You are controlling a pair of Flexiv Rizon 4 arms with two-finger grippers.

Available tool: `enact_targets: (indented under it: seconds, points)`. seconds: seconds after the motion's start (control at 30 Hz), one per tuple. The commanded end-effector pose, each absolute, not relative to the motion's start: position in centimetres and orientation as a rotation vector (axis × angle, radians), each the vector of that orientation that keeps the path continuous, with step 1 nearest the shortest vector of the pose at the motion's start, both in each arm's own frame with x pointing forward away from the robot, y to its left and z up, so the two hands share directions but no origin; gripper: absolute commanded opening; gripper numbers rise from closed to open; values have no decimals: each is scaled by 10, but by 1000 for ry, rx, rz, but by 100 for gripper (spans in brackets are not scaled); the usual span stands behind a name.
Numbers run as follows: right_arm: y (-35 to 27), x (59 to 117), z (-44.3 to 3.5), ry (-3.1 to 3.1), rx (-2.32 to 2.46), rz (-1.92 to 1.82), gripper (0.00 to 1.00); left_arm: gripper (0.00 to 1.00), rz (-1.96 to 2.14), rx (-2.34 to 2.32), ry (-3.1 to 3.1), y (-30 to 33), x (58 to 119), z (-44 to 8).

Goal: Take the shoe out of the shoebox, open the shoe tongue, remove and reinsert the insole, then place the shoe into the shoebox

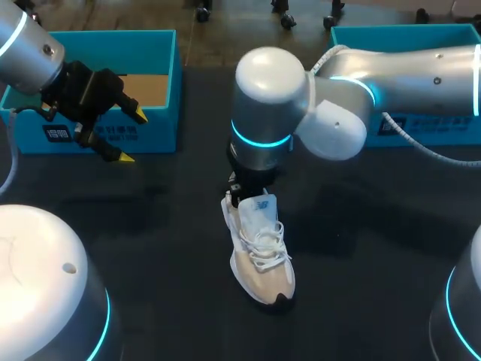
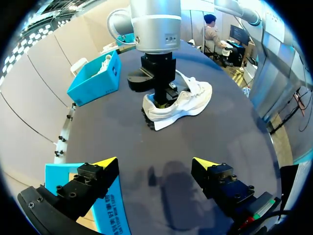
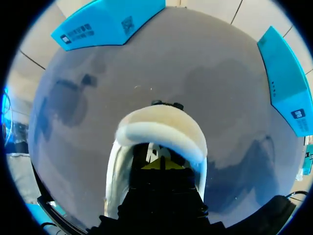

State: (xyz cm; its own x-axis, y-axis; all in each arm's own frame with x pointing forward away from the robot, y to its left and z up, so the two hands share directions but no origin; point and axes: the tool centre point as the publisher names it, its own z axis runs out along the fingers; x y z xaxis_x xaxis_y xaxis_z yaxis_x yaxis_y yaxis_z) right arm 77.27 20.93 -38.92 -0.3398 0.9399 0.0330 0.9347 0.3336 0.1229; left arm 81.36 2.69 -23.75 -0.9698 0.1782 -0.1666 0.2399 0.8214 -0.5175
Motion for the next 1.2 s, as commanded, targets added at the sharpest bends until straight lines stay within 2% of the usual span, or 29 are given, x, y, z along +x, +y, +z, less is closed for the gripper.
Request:
enact_targets:
  seconds: [0.03,0.37,0.67,0.7,0.73,0.77,0.8,0.83,1.2]
  points:
    - [214,773,-368,2573,1801,56,0,100,-838,334,2895,27,814,-237]
    - [206,737,-343,2623,1944,-126,0,100,-838,334,2895,27,814,-237]
    - [201,724,-346,2624,2025,-174,0,100,-838,334,2895,27,814,-237]
    - [201,725,-345,2631,2023,-202,9,100,-838,334,2895,27,814,-237]
    - [201,725,-345,2632,2022,-207,31,100,-838,334,2895,27,814,-237]
    - [201,724,-344,2630,2026,-202,39,100,-838,334,2895,27,814,-237]
    - [201,724,-343,2626,2035,-198,73,100,-838,334,2895,27,814,-237]
    - [199,723,-343,2617,2043,-193,100,100,-838,334,2895,27,814,-237]
    - [196,718,-346,2616,2070,-176,100,100,-838,334,2895,27,814,-237]
